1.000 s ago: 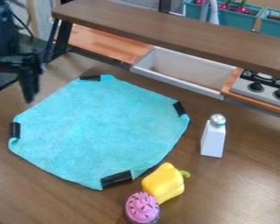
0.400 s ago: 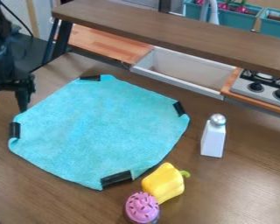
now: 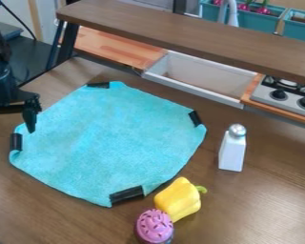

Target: Fold the cloth from left to right

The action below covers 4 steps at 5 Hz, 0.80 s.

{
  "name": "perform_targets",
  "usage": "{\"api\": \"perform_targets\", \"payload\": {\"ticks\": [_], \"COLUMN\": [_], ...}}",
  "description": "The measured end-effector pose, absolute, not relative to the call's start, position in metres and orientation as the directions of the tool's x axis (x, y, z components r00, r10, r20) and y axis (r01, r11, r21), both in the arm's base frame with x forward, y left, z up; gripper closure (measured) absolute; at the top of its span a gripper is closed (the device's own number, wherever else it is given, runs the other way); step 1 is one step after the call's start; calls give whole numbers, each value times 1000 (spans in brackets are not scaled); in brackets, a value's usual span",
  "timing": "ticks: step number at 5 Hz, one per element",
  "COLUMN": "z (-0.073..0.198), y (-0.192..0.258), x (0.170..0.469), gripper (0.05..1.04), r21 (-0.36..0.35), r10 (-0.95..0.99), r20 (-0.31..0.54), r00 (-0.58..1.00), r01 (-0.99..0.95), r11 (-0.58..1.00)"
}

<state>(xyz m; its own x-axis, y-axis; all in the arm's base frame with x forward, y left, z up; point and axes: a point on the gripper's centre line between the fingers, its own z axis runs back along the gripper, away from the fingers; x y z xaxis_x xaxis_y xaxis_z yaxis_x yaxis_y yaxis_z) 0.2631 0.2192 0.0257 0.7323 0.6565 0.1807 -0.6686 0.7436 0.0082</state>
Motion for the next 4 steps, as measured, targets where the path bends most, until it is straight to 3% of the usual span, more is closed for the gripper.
{"api": "perform_targets", "payload": {"ticks": [4], "z": [-8], "y": [237], "x": [261], "gripper": [84], "r21": [97], "r10": [674], "r20": [200], "r00": [711], "r01": [-699], "r11": [708]}}
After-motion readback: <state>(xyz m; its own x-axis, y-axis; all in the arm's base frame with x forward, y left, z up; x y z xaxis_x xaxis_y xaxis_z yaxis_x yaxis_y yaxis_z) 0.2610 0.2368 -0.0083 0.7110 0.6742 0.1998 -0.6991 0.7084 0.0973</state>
